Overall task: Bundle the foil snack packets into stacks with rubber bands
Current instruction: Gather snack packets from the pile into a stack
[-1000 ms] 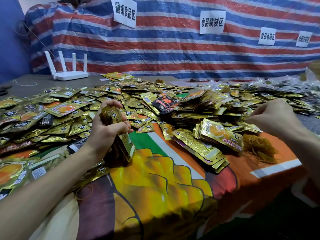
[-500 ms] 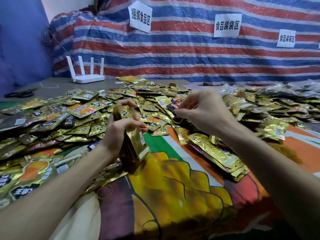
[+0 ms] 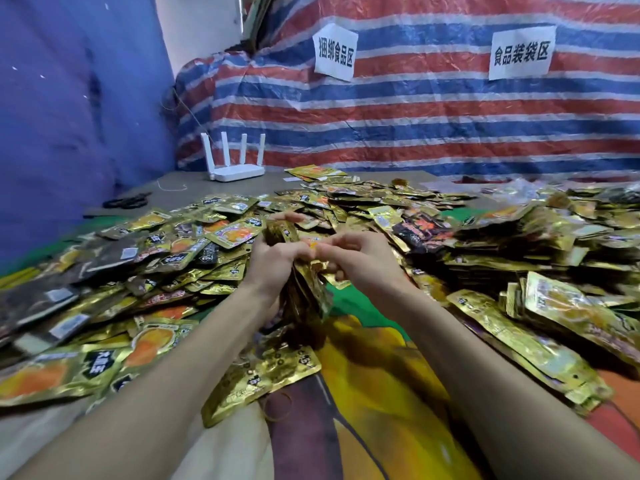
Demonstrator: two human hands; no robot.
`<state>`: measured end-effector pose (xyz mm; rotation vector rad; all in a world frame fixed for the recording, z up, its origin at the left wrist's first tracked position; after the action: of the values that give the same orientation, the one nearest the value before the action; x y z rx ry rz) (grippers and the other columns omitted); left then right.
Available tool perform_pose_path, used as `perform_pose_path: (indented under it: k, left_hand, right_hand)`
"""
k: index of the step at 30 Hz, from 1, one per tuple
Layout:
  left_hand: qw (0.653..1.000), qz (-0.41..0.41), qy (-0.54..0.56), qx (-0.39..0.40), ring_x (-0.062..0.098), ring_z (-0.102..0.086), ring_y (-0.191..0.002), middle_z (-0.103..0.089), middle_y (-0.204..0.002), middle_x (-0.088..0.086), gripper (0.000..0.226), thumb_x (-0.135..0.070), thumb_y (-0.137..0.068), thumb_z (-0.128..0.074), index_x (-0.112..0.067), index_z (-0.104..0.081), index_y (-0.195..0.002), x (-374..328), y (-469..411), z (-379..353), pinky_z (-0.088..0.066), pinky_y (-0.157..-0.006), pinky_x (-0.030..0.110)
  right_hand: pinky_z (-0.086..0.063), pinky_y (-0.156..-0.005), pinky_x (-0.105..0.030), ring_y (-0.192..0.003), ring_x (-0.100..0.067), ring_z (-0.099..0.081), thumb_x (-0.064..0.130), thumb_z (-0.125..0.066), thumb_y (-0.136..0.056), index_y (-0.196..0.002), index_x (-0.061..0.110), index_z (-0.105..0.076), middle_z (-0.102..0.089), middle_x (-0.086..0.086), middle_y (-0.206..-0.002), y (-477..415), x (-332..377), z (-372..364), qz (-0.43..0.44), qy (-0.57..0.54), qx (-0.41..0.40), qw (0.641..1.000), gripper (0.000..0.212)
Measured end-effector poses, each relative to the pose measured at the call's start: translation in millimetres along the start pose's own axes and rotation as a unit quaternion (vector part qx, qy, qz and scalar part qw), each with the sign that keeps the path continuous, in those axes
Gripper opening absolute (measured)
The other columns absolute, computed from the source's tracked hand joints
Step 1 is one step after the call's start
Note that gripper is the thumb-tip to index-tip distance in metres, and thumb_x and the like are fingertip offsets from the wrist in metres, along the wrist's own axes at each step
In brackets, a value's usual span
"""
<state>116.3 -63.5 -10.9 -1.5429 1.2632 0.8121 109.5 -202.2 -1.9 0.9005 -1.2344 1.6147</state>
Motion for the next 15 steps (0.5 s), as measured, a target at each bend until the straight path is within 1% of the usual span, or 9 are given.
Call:
perform_pose_path:
  k: [1,2,4,7,9,11,13,14,15]
  left_hand:
    - [1.0,-0.001,-0.009,0.001,0.027,-0.061,-0.069,-0.057,-0.075,0.009,0.049,0.023,-0.077,-0.053,-0.016,-0.059,-0.106,-0.4,0.2,0.5,-0.058,-0.067,0.053]
    - [1.0,-0.003,-0.022,0.003,0.025,-0.061,-0.065,-0.057,-0.075,0.008,0.048,0.02,-0.074,-0.056,-0.017,-0.059,-0.104,-1.2,0.8,0.4,-0.058,-0.062,0.049]
    - [0.999,-0.005,-0.045,0.01,0.024,-0.062,-0.063,-0.057,-0.077,0.008,0.05,0.01,-0.063,-0.063,-0.019,-0.059,-0.104,-1.9,2.1,-1.2,-0.057,-0.06,0.046]
    - [0.997,-0.017,-0.076,0.025,0.025,-0.063,-0.068,-0.059,-0.081,0.009,0.052,0.003,-0.055,-0.064,-0.02,-0.059,-0.102,-2.7,4.7,-6.6,-0.056,-0.067,0.045]
    - [0.995,-0.025,-0.079,0.05,0.022,-0.065,-0.065,-0.062,-0.074,0.007,0.053,0.006,-0.055,-0.066,-0.02,-0.059,-0.102,-3.4,7.3,-10.5,-0.057,-0.064,0.039]
    - [0.994,-0.027,-0.071,0.077,0.022,-0.067,-0.064,-0.065,-0.07,0.006,0.054,0.01,-0.058,-0.066,-0.017,-0.058,-0.104,-4.3,10.1,-14.3,-0.057,-0.061,0.034]
    - [0.994,-0.018,-0.064,0.092,0.026,-0.068,-0.071,-0.066,-0.074,0.011,0.052,0.008,-0.061,-0.067,-0.018,-0.057,-0.105,-3.4,11.6,-16.3,-0.059,-0.069,0.041]
    - [0.993,-0.012,-0.061,0.096,0.029,-0.067,-0.075,-0.066,-0.077,0.015,0.05,0.007,-0.062,-0.066,-0.018,-0.058,-0.104,-3.2,12.4,-17.0,-0.059,-0.077,0.047]
    - [0.993,-0.007,-0.059,0.1,0.031,-0.066,-0.079,-0.065,-0.08,0.018,0.047,0.007,-0.064,-0.066,-0.019,-0.058,-0.103,-3.4,13.1,-17.8,-0.057,-0.086,0.053]
  right_hand:
    - [-0.043,-0.055,-0.019,-0.057,-0.006,-0.054,0.011,-0.071,-0.091,-0.074,0.016,-0.073,-0.065,0.004,-0.065,0.4,-4.7,-0.7,-0.026,-0.057,0.028,0.998,0.019]
    - [-0.042,-0.056,-0.02,-0.058,-0.009,-0.052,0.008,-0.069,-0.092,-0.076,0.013,-0.073,-0.065,-0.003,-0.07,1.1,-7.9,-0.9,-0.046,-0.103,0.055,0.992,0.018]
    - [-0.04,-0.056,-0.021,-0.059,-0.011,-0.05,0.006,-0.067,-0.093,-0.079,0.009,-0.074,-0.064,-0.01,-0.077,2.3,-11.5,0.8,-0.068,-0.158,0.088,0.981,0.016]
    - [-0.037,-0.055,-0.019,-0.059,-0.011,-0.05,0.004,-0.063,-0.093,-0.083,0.005,-0.072,-0.065,-0.009,-0.076,3.3,-15.2,4.5,-0.091,-0.204,0.104,0.969,0.014]
    - [-0.035,-0.055,-0.02,-0.058,-0.012,-0.048,-0.002,-0.056,-0.094,-0.088,0.002,-0.071,-0.065,-0.009,-0.073,3.2,-15.1,7.3,-0.094,-0.212,0.104,0.967,0.017]
    - [-0.034,-0.057,-0.023,-0.061,-0.014,-0.047,-0.009,-0.046,-0.091,-0.089,0.0,-0.072,-0.065,-0.01,-0.07,2.9,-12.4,10.2,-0.077,-0.201,0.096,0.972,0.028]
    - [-0.042,-0.064,-0.025,-0.069,-0.02,-0.056,-0.012,-0.042,-0.088,-0.089,0.0,-0.075,-0.07,-0.019,-0.076,4.5,-7.2,13.5,-0.045,-0.182,0.08,0.979,0.035]
    - [-0.048,-0.069,-0.024,-0.074,-0.021,-0.062,-0.012,-0.043,-0.088,-0.089,0.0,-0.076,-0.072,-0.024,-0.081,5.7,-4.1,15.6,-0.021,-0.171,0.069,0.983,0.035]
    - [-0.051,-0.07,-0.019,-0.076,-0.016,-0.067,-0.013,-0.044,-0.087,-0.089,-0.001,-0.076,-0.074,-0.022,-0.08,7.3,-0.8,17.7,0.008,-0.156,0.058,0.986,0.034]
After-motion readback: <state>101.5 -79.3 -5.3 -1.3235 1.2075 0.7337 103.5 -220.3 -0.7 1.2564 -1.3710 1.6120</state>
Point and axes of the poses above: each hand's wrist, its own y-axis away from the middle knuckle, its own z-axis out of the back of the hand, x = y × z, the point moved 5 cm from there along -y, towards the middle knuckle
